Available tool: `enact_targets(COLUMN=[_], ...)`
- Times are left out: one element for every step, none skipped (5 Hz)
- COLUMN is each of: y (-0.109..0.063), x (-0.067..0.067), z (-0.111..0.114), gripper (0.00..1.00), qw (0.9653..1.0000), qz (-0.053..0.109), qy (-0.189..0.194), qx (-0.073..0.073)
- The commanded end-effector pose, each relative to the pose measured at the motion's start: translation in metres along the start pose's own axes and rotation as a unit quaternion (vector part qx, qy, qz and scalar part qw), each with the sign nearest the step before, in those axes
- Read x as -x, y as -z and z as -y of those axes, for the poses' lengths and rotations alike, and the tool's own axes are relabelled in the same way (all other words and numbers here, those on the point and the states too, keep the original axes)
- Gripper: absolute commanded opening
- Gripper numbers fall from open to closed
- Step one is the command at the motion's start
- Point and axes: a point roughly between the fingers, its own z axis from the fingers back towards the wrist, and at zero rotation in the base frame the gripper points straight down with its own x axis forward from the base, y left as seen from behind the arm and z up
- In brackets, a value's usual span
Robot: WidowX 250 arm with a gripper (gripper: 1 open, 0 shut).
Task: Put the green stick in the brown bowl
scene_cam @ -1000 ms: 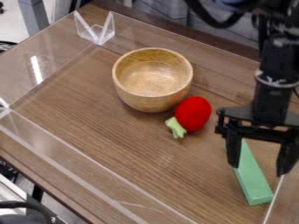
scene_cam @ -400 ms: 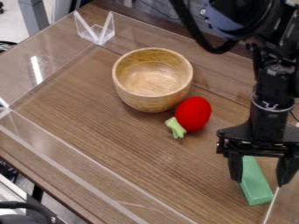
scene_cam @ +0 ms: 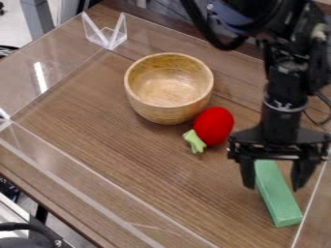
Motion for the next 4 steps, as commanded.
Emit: enact_targets(y=[-0.004,0.008,0.018,0.024], x=[-0.005,-0.007,-0.001,0.005], z=[0.017,0.026,0.028,0.026], gripper=[1.00,1.00,1.00,1.00], qw=[0.9991,0.9987,0.9981,0.9976], qz=[0.027,0.032,0.039,0.048], qy=[-0.006,-0.016,-0.025,-0.024], qx=[0.032,0.037,0.041,0.043])
